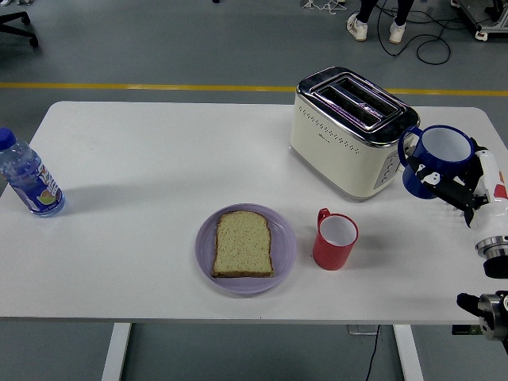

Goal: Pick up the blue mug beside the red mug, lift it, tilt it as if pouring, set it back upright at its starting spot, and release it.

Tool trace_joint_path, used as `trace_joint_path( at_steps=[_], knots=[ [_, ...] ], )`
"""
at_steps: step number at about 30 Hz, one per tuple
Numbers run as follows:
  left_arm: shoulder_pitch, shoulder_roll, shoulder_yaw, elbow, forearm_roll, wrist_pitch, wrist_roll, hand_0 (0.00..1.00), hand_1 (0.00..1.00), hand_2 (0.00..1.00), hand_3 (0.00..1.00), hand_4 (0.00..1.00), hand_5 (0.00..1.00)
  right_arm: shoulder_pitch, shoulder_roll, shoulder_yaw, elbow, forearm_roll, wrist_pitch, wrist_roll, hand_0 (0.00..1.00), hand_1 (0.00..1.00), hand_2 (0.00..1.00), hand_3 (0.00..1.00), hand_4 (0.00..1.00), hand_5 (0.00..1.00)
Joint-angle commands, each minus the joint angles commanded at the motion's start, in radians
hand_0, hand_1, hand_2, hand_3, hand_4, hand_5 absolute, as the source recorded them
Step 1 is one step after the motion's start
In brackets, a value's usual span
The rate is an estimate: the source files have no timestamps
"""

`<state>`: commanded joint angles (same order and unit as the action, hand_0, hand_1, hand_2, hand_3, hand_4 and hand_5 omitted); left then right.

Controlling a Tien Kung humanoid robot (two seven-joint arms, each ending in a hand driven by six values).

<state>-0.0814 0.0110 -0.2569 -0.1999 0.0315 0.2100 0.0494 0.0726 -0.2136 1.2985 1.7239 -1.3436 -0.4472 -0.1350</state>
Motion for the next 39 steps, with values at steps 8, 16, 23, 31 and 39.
trace_joint_path(
  at_steps=[8, 16, 23, 31, 39],
  knots=[
    [0.006, 0.000, 0.010, 0.001, -0.004, 0.000, 0.000, 0.634, 0.644, 0.653, 0.505, 0.240, 0.854, 0.050, 0.018, -0.077, 0.055, -0.094, -0.002, -0.123, 0.337, 0.321, 0.524, 0.541, 0.687, 0.002],
    [0.011, 0.000, 0.016, 0.001, -0.011, 0.000, 0.000, 0.634, 0.644, 0.653, 0.505, 0.240, 0.854, 0.114, 0.021, -0.170, 0.055, -0.220, 0.007, -0.257, 0.330, 0.321, 0.518, 0.541, 0.684, 0.002],
    [0.009, 0.001, 0.016, 0.000, -0.010, 0.000, -0.001, 0.634, 0.644, 0.653, 0.505, 0.241, 0.855, 0.222, 0.023, -0.270, 0.053, -0.376, 0.037, -0.389, 0.320, 0.317, 0.511, 0.540, 0.680, 0.002],
    [0.003, 0.003, 0.003, -0.001, -0.010, 0.001, -0.001, 0.634, 0.644, 0.653, 0.505, 0.240, 0.856, 0.381, 0.006, -0.368, 0.006, -0.478, 0.064, -0.459, 0.319, 0.315, 0.509, 0.539, 0.680, 0.002],
    [0.001, 0.003, -0.004, -0.002, -0.013, 0.002, -0.002, 0.634, 0.644, 0.653, 0.505, 0.240, 0.856, 0.516, -0.015, -0.504, -0.049, -0.575, 0.132, -0.510, 0.317, 0.309, 0.505, 0.539, 0.682, 0.002]
  ],
)
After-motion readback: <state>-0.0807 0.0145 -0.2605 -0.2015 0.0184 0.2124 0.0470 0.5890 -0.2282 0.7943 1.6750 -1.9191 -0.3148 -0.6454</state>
